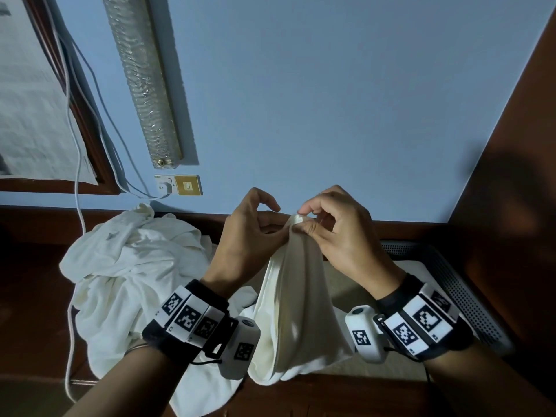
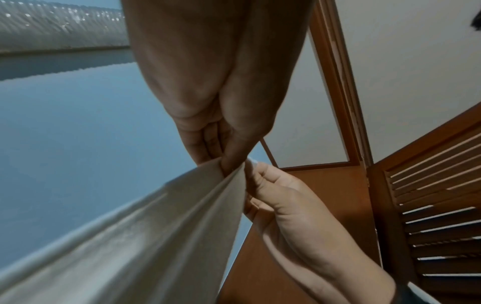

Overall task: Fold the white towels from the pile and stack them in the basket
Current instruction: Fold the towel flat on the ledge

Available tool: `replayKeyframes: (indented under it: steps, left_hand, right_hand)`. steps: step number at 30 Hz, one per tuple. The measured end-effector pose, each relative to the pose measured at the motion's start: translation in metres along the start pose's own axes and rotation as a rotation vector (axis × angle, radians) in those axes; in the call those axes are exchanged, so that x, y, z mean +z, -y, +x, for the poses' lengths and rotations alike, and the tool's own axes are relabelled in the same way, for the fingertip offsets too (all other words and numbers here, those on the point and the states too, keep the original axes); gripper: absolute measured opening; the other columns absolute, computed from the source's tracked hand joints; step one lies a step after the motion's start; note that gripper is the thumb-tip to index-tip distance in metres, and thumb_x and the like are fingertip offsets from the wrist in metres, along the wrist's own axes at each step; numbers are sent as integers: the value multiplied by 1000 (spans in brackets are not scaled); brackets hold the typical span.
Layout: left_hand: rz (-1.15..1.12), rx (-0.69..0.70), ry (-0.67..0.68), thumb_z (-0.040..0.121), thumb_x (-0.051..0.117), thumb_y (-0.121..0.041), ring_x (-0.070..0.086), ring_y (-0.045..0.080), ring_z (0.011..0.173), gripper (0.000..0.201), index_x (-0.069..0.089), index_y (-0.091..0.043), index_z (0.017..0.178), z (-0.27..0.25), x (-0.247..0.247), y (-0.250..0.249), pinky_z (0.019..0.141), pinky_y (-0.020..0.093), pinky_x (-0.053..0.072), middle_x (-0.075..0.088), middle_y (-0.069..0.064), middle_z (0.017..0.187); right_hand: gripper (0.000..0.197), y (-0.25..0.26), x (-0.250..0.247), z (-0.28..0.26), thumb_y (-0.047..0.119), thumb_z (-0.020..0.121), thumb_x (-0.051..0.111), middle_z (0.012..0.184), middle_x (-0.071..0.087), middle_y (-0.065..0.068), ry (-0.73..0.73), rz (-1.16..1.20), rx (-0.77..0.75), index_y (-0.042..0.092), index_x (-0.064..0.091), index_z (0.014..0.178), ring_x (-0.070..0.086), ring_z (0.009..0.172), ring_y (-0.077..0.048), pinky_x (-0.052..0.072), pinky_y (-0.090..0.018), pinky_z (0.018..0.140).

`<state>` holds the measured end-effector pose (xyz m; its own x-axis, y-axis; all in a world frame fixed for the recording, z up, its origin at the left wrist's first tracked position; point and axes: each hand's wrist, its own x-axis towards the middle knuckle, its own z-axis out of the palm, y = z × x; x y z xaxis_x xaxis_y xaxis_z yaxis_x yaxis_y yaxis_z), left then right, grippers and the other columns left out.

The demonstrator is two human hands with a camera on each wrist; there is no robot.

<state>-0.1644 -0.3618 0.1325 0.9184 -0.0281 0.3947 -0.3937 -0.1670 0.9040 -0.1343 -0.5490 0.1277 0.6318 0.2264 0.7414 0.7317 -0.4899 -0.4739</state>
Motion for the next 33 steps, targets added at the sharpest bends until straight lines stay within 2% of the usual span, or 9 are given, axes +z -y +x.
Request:
replayKeyframes:
  steps: [4,7,12,15,18,23,28,30,33]
  left_hand:
    - [37,31,-56,87,82,-14,76,14,82,29,55,-13,96,-1,7,19,73,28,59,79,-3,86]
    - [292,52,-78,85,76,-20,63,9,66,17,59,-21,85,-11,9,60,64,26,53,67,-8,73]
    - [602,-238,109,79,72,-23,55,5,61,23,50,-25,71,-61,-9,152,55,26,38,57,-10,63]
    - [592,-362,118,86,74,-33,63,4,62,25,58,-25,69,-83,-28,177,63,34,52,66,-16,68]
    - [573,-354,78,77,76,-31,64,11,66,17,61,-26,71,-75,-50,168,67,41,57,67,-5,69]
    - [605,-197,139,80,82,-15,61,8,60,27,58,-25,75,-63,-74,127,56,19,47,65,-5,71]
    - [658,-28,233,87,76,-6,68,12,66,23,66,-24,77,-42,-93,97,66,32,56,70,-6,76]
    - [752,12,275,90,73,-7,69,8,70,20,76,-26,85,-19,-106,85,69,22,55,74,-7,81]
    - [1011,97,380,91,66,-8,64,-13,64,25,82,-26,89,29,-121,53,65,4,46,79,-9,86]
  right_hand:
    - [15,-11,9,-8,13,92,76,99,57,0,31,-52,-29,8,64,100,56,88,-14,44,-19,79]
    - [14,-22,10,-13,17,98,67,104,59,-1,50,-47,18,7,61,107,59,95,-18,47,-24,85]
    - [19,-38,-2,-10,22,101,64,108,63,4,-33,-52,197,10,58,114,57,98,-8,43,-22,85]
    - [17,-54,-4,-10,19,102,62,107,62,6,-39,-78,288,9,56,115,57,98,-11,40,-21,83]
    - [15,-70,0,-17,20,104,59,100,60,4,-12,-104,373,10,52,113,57,92,-17,40,-27,77]
    - [15,-90,-3,-18,14,104,57,99,60,-3,-80,-109,433,6,50,114,57,90,-24,35,-26,74]
    - [19,-103,-16,-9,17,104,59,101,61,-1,-86,-189,475,4,53,117,53,91,-21,31,-21,73]
    - [22,-104,-22,2,20,103,60,99,61,0,-84,-211,460,4,55,117,52,90,-21,30,-21,73]
    - [22,-99,-35,27,23,103,61,97,60,1,-116,-229,429,6,56,116,51,88,-19,30,-22,72]
